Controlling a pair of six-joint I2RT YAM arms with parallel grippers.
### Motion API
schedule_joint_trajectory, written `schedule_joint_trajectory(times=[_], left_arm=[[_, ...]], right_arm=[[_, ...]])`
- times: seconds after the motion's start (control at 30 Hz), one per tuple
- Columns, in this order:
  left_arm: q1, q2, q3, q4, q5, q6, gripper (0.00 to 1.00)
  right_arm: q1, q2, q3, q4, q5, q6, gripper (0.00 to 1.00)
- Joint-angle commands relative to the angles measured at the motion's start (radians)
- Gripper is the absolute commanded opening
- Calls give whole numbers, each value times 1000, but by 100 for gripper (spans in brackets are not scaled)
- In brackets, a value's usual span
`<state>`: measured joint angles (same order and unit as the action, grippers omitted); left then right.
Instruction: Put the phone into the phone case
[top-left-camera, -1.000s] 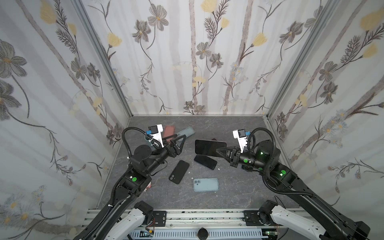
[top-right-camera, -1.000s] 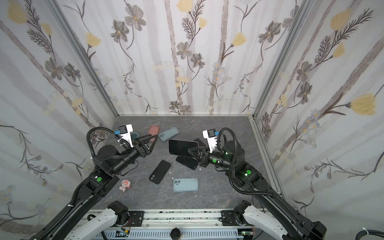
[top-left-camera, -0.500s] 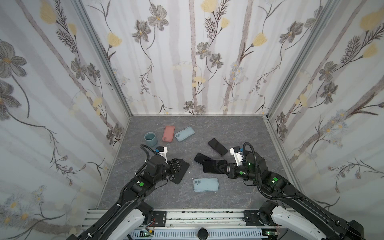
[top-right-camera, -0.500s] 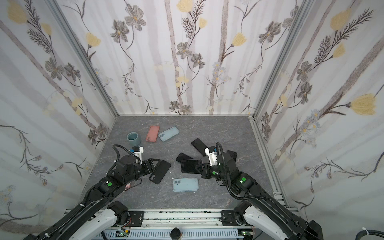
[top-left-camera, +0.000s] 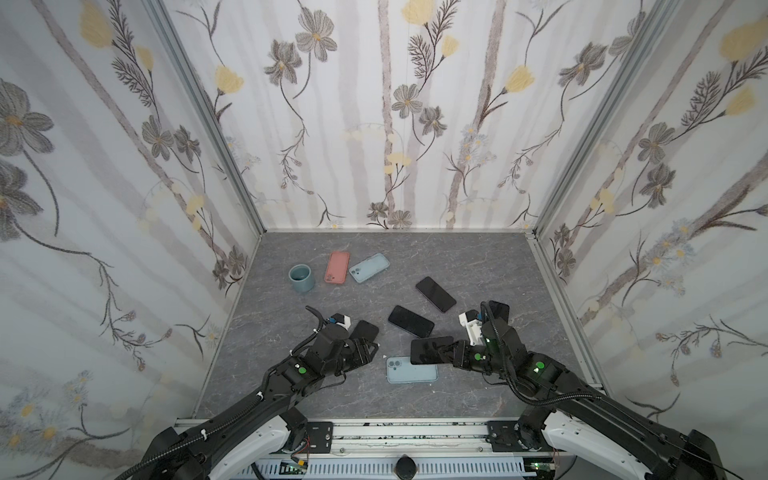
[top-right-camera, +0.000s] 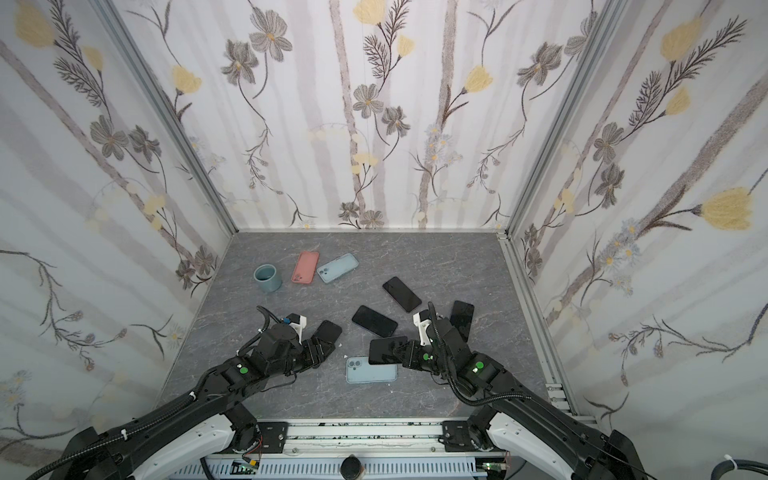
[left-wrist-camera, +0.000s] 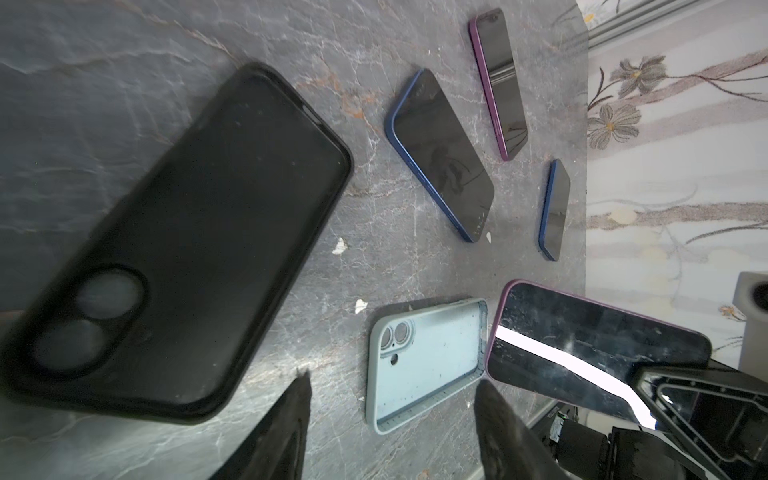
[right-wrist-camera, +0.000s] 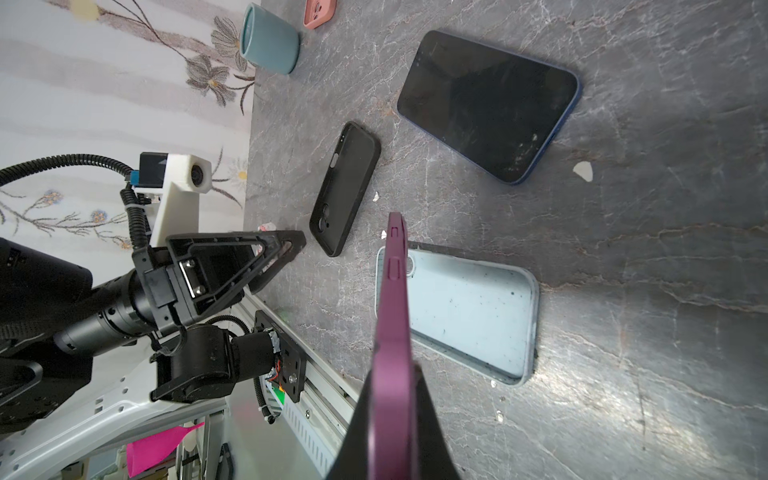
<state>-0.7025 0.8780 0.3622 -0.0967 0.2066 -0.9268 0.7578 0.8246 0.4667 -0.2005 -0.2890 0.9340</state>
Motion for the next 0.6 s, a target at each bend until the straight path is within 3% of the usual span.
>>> schedule_joint_trajectory(times=[0.0, 0.57], left_arm=[[-29, 32, -9, 98, 8, -48, 62], [-84, 98, -65, 234, 51, -133, 57]], right_arm=[[16, 22, -9, 75, -18, 41, 0], [96, 123, -43, 189, -55, 99, 0]])
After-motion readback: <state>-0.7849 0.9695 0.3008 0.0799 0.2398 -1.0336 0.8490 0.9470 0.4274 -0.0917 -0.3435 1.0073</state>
